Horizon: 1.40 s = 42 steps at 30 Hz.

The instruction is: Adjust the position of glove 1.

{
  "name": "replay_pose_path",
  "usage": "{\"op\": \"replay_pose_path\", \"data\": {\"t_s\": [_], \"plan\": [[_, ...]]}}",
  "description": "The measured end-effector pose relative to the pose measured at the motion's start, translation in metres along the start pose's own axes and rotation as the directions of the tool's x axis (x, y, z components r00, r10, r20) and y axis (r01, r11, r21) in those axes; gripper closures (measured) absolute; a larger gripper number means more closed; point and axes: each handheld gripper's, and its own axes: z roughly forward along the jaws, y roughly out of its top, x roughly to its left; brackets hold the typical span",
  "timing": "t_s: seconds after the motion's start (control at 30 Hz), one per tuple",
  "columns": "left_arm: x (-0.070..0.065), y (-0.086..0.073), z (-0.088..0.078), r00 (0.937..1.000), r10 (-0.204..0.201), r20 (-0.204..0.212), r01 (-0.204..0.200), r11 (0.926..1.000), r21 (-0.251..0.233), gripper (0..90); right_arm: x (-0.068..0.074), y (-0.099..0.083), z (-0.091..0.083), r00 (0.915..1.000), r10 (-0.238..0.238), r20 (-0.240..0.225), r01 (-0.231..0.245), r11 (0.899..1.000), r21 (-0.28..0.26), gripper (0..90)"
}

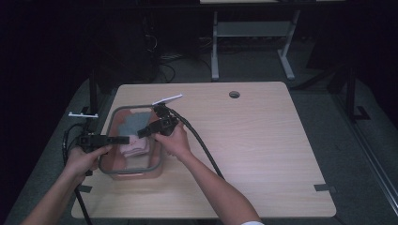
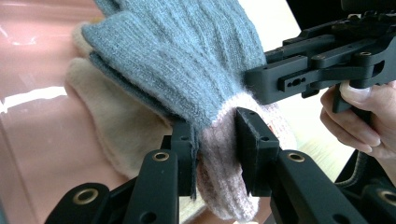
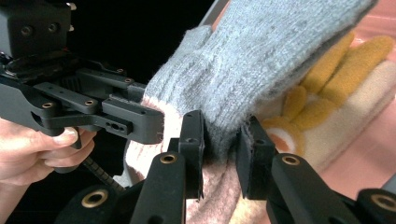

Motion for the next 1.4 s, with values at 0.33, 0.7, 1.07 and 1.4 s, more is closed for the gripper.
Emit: {"op": "replay_pose_path", "data": {"t_s": [0.33,0.7,1.07,1.4], "plan": [[0.003,-0.006,0.009,0.9988,0.001,-0.05,0.0,0.9995,0.031,69.5,-0.004,-0.001,0.009,0.9991,-0.008,0.041,0.006,0.999,0.053,71.9],[0.003,-0.01,0.02,0.9917,0.031,-0.125,-0.022,0.9968,0.076,70.2,-0.001,-0.001,0.015,0.991,-0.062,0.119,0.049,0.993,0.107,70.3],[0.006,-0.011,0.023,0.9844,0.048,-0.169,-0.027,0.9917,0.126,62.8,0.002,0.001,0.023,0.9863,-0.085,0.142,0.063,0.987,0.151,69.9],[0.005,-0.01,0.027,0.9793,0.06,-0.193,-0.032,0.9889,0.145,60.7,0.001,0.005,0.013,0.9834,-0.078,0.164,0.054,0.988,0.144,66.3]]}}
